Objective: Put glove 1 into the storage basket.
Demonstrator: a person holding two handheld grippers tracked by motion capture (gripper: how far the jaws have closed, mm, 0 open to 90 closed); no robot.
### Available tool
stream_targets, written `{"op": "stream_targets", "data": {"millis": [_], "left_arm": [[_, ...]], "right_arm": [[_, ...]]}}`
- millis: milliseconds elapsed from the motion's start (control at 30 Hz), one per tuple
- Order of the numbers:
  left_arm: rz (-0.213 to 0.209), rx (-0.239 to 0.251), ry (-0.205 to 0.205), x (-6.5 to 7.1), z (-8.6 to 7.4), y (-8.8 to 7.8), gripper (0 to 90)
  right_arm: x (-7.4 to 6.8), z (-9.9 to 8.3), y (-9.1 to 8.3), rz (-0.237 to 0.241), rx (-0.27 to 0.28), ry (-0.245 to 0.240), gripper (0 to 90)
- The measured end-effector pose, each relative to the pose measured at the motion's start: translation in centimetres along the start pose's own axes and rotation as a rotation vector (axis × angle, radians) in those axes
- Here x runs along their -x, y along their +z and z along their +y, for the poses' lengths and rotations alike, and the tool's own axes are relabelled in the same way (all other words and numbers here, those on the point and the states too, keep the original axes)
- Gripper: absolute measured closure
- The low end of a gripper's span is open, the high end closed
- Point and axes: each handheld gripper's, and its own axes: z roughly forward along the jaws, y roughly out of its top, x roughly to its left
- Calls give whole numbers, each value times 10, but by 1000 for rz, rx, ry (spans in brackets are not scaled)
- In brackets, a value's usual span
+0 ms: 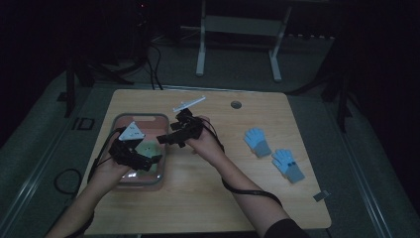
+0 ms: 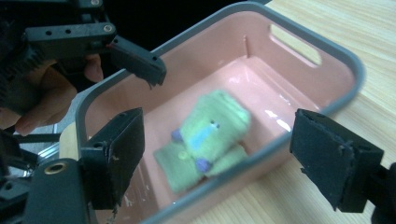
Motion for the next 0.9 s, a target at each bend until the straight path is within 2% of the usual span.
{"op": "stream_targets", "data": {"millis": [133,300,500,600,767,900], "left_arm": [[-20,12,18,9,7,6,46],[-46,35,30,21,13,17,46],[-88,49,60,39,17,29,46],[-111,55,60,44,18,33,46],[-143,77,76,61,19,43,46],[-158,59,96,71,19,52,46]], "right_arm": [[5,-8,-14,-26,12,-11,168],[9,-21,-28,-79,22,-63,160],[17,-38,-43,-100,30,-49,159],[20,-44,-47,-104,28,-42,159],[27,-65,-60,-115,19,-30,152],[32,-77,-66,-119,14,-26,151]]}}
